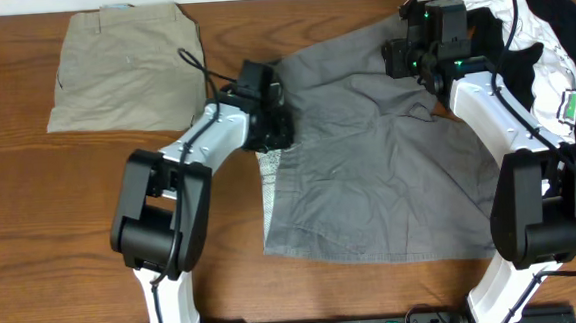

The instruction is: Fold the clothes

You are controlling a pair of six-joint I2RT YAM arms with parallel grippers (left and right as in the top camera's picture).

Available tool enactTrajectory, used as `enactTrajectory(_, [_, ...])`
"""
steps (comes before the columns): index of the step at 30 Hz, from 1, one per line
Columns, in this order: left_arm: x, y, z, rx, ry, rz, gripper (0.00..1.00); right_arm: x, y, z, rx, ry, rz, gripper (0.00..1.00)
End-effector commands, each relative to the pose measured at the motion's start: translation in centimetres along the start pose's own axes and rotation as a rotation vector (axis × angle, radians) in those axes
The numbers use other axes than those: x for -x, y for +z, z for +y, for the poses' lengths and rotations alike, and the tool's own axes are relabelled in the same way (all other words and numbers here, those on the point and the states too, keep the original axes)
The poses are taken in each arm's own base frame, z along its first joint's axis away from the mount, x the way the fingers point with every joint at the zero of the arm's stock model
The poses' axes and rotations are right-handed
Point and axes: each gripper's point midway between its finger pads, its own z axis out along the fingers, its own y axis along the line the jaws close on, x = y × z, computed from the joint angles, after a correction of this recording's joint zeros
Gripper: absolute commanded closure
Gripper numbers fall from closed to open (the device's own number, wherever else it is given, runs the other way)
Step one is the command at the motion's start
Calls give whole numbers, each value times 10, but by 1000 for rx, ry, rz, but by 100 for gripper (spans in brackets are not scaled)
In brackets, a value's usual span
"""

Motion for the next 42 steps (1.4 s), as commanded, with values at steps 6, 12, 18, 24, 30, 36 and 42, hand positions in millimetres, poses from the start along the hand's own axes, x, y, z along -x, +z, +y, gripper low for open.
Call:
enactTrajectory(6, [-8,-3,4,74,39,11,73,-6,3,1,-4,-14,15,46])
enactTrajectory(12, [-13,-5,20,161,28,25,73,-6,3,0,-5,-14,15,46])
enactTrajectory(18, [-13,-2,14,154,45,18,63,-6,3,1,-4,-14,15,46])
enactTrajectory(24, [-7,-1,6,133,54,-9,44,-6,3,0,-5,-14,15,46])
enactTrajectory(30, [-8,0,1,105,54,-4,36,-6,3,0,-5,-14,13,46])
enactTrajectory(36, [-4,4,-11,80,82,-30,33,-5,3,0,-5,-14,12,46])
enactTrajectory(42, [-6,20,-15,94,110,-31,33,-6,3,0,-5,-14,14,46])
